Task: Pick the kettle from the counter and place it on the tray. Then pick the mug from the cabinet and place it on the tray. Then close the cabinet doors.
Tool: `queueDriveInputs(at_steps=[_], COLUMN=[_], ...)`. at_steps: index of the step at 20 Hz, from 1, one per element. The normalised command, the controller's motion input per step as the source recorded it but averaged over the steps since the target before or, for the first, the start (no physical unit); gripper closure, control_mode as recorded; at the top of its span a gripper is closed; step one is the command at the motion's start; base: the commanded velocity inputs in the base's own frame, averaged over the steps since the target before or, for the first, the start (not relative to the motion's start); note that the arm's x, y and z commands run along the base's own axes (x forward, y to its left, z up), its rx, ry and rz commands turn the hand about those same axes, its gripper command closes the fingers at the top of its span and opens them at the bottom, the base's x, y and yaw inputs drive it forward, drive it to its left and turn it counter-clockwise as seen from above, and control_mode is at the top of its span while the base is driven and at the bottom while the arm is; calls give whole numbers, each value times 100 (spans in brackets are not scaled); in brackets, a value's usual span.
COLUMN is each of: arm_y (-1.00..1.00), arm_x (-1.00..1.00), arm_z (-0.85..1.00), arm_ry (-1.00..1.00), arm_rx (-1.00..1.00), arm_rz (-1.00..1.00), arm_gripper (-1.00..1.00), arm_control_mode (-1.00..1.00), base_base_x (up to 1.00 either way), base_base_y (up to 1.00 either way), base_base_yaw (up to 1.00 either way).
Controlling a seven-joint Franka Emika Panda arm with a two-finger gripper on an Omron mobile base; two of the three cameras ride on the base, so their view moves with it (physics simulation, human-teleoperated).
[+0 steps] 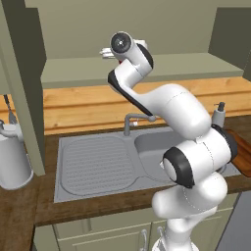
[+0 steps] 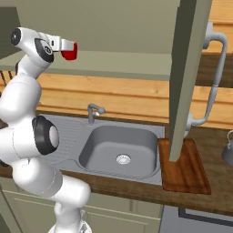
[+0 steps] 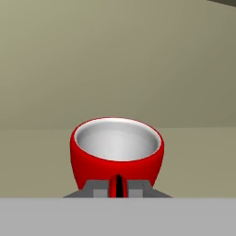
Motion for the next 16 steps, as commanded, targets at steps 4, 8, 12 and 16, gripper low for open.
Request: queueDriveInputs(at_steps=[4, 8, 12, 16], arm_y=[0, 0, 0, 0], arm_x=[0, -16, -47, -80], arm_z=[0, -1, -3, 0], arm_ry=[0, 0, 0, 0], arm_rx=[0, 0, 0, 0], arm_rz=[0, 0, 0, 0], arm_gripper=[100, 100, 100, 100], arm_control_mode=[-100, -100, -100, -100], base_base_x=[0, 0, 0, 0], base_base_y=[0, 0, 0, 0], base_base_yaw=[0, 0, 0, 0])
